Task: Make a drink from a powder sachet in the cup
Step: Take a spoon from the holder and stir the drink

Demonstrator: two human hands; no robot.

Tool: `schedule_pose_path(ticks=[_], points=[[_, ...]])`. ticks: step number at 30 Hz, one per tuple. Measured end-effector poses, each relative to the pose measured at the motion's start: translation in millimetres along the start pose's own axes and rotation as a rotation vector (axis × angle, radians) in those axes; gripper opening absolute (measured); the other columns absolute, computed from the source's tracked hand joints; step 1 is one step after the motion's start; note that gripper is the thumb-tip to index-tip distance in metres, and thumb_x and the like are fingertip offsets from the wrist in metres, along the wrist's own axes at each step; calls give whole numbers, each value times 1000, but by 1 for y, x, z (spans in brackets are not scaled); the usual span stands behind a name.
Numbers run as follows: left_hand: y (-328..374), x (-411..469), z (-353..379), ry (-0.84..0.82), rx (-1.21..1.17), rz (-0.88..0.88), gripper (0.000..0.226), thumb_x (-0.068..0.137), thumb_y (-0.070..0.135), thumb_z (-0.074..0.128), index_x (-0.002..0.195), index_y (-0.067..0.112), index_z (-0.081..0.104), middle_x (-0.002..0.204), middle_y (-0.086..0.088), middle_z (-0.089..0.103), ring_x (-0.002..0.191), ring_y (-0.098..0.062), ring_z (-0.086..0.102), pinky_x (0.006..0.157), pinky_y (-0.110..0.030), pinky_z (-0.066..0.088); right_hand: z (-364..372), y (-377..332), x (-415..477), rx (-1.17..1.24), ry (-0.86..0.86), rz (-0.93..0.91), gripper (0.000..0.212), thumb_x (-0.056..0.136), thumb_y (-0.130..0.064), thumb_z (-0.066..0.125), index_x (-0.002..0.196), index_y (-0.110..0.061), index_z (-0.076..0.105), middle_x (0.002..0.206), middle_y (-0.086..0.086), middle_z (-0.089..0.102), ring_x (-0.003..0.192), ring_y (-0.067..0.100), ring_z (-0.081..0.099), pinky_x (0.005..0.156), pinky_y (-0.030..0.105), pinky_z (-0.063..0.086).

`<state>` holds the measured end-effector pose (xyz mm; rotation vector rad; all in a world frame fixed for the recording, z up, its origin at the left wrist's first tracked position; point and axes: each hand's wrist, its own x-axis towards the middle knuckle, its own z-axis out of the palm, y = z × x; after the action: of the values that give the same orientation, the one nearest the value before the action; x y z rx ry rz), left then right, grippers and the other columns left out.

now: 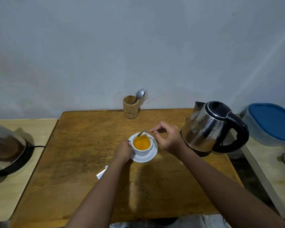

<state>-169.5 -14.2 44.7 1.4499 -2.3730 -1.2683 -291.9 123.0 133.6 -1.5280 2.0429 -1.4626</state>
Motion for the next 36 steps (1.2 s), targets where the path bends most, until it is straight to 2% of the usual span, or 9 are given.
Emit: schedule_pose_path(ticks=[4, 12, 17, 21, 23, 26, 28, 31, 36], points=[[1, -3, 2, 19, -20, 3, 25, 95, 17, 39, 106, 5, 59, 106, -17, 63, 85, -24, 54, 72, -34, 44, -4, 1, 1, 108, 131, 213, 15, 88, 0, 55, 81, -12, 60, 83, 6, 70, 77, 16, 68, 73, 25, 57], [-3, -2, 1, 24, -41, 53, 26, 94, 16, 39, 104, 5, 61, 105, -17, 64, 84, -23, 54, 71, -31, 41, -17, 9, 14, 554, 494, 641, 18, 96, -4, 44, 81, -13, 51, 87, 10, 67, 63, 13, 66, 57, 14, 54], [-9, 0, 4, 30, -74, 82, 29, 95, 17, 39, 108, 6, 61, 109, -15, 64, 91, -22, 56, 73, -30, 41, -23, 20, 7, 835, 759, 779, 17, 96, -2, 44, 84, -11, 52, 85, 10, 61, 74, 18, 66, 55, 12, 55], [-12, -1, 6, 47, -115, 85, 28, 96, 19, 38, 111, 9, 59, 114, -14, 61, 99, -23, 56, 83, -35, 46, -10, 37, -21, 938, 879, 914, 13, 95, 0, 44, 103, -3, 54, 101, 17, 61, 82, 20, 66, 61, 16, 59], [-13, -2, 7, 58, -116, 93, 28, 96, 18, 38, 114, 8, 58, 116, -14, 60, 99, -21, 53, 86, -36, 45, -4, 45, -35, 952, 942, 1011, 20, 93, 1, 46, 112, 2, 54, 102, 21, 63, 78, 19, 67, 55, 16, 58], [-13, -3, 7, 68, -125, 106, 28, 96, 17, 38, 114, 8, 57, 117, -15, 59, 97, -19, 51, 84, -33, 43, 1, 55, -52, 878, 883, 1125, 14, 91, 1, 47, 99, 3, 59, 88, 15, 64, 73, 15, 64, 58, 23, 54], [-13, -3, 8, 80, -122, 113, 28, 96, 17, 39, 115, 7, 56, 117, -15, 59, 98, -18, 51, 84, -31, 42, 7, 63, -62, 825, 789, 1169, 12, 91, 1, 48, 86, -3, 59, 93, 15, 63, 82, 17, 64, 66, 28, 53], [-13, -5, 9, 88, -101, 133, 29, 96, 18, 38, 115, 6, 56, 117, -16, 59, 99, -21, 52, 84, -31, 41, 19, 83, -76, 697, 701, 1268, 6, 88, -2, 55, 87, -5, 59, 101, 17, 65, 94, 23, 67, 75, 30, 55], [-13, -4, 10, 89, -84, 152, 29, 97, 18, 37, 114, 6, 56, 116, -16, 58, 98, -18, 49, 82, -29, 37, 31, 93, -90, 334, 418, 1354, 16, 86, -12, 58, 101, -5, 59, 91, 10, 64, 75, 21, 60, 58, 28, 47]])
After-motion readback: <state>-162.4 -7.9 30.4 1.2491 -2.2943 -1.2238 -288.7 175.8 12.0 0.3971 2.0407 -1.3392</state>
